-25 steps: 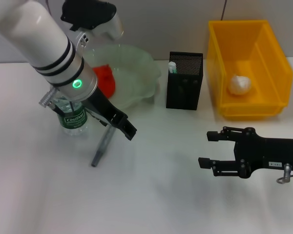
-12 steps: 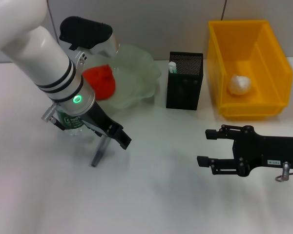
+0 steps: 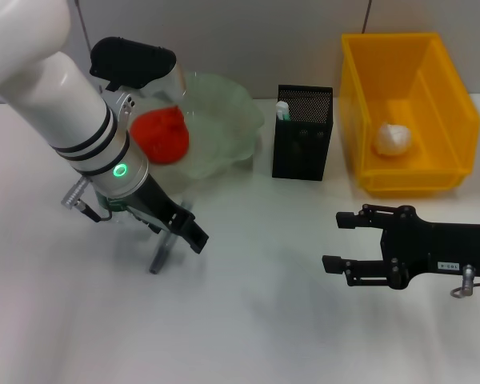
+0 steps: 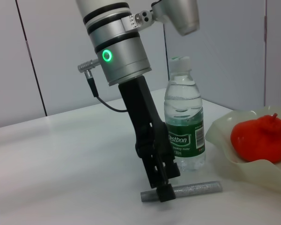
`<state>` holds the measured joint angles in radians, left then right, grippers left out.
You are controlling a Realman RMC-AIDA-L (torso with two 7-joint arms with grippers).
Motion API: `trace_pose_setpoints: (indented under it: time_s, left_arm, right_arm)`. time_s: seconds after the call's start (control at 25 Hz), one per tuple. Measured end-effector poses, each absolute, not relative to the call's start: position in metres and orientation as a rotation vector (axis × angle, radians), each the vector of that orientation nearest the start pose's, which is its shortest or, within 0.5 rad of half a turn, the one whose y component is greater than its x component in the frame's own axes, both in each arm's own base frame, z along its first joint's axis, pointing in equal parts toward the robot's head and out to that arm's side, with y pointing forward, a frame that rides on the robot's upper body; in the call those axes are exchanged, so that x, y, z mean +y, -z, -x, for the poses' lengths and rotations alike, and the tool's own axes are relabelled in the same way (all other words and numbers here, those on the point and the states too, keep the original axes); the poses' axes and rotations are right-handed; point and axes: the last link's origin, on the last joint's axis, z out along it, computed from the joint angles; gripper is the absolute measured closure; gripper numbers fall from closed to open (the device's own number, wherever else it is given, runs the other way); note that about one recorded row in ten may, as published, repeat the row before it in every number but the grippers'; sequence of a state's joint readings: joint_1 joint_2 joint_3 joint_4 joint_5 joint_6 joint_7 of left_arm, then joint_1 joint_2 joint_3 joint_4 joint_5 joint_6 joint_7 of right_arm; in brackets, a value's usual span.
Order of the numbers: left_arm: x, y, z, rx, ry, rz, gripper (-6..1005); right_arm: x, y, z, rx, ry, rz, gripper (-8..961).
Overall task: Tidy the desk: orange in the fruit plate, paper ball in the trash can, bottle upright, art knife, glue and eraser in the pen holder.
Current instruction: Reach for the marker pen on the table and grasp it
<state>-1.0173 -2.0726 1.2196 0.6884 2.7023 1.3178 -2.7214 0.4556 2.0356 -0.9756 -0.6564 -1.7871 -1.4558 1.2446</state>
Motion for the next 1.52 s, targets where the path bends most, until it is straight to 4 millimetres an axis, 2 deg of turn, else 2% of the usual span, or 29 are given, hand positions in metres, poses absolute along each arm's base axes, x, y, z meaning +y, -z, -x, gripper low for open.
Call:
trace_pose_setpoints:
  time_s: [0.44,0.72,1.52]
  left_arm:
    - [0.412,0.042,0.181,-1.259,-0.594,2.399,286]
    - [0.410,0.043,0.184,-1.272,-0.609,2.396,382]
    - [0.417,0.046,0.183,-1.219,-0.583,2.380,412]
  right_arm:
    - [0.324,0.009,-0.267,0.418,-0.624,2.758,177]
    - [0.324,0.009,-0.267,0.414,-0.624,2.758,178]
    - [0.325,0.009,-0.266,0.410,-0.624,2.758,177]
